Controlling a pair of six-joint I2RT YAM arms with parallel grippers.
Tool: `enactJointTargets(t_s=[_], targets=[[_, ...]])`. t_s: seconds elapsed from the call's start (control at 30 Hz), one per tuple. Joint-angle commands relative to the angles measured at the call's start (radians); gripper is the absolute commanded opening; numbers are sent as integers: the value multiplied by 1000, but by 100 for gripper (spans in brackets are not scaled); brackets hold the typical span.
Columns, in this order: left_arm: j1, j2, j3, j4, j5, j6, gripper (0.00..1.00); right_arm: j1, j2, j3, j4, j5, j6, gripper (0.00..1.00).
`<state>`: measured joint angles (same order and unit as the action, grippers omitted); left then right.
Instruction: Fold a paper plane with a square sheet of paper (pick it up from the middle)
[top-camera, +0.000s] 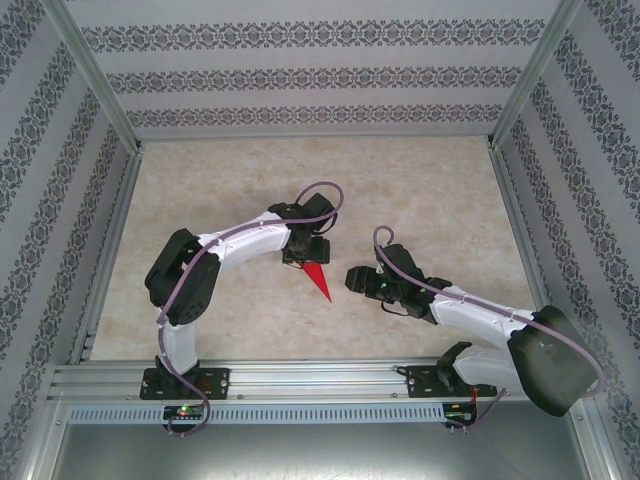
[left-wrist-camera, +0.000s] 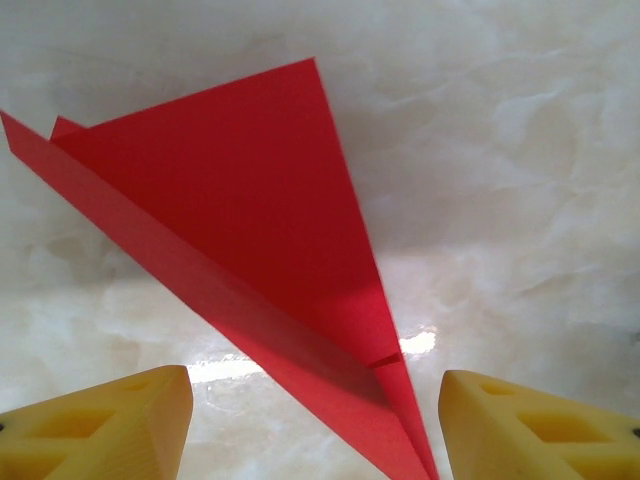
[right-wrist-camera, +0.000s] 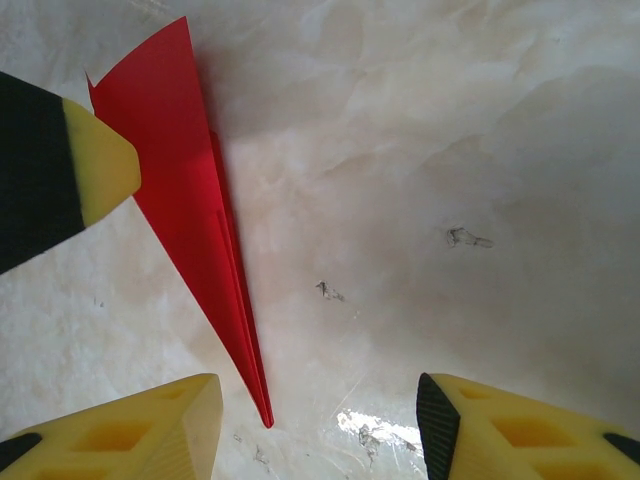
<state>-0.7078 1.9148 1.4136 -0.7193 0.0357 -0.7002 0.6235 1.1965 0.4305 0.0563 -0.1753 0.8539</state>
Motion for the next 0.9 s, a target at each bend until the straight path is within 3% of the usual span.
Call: enactJointTargets(t_s=[0.0,0.33,0.87], targets=[[-13,8,23,-72,-40,-20,67,-5,9,25,19,-13,0,55],[-13,-60,-34,-44,-71,-22,54,-1,85,74,53,-58,-11,56],[6,-169,-175,24,-105,-45,23,8,307,205,95,-197,-68,55]])
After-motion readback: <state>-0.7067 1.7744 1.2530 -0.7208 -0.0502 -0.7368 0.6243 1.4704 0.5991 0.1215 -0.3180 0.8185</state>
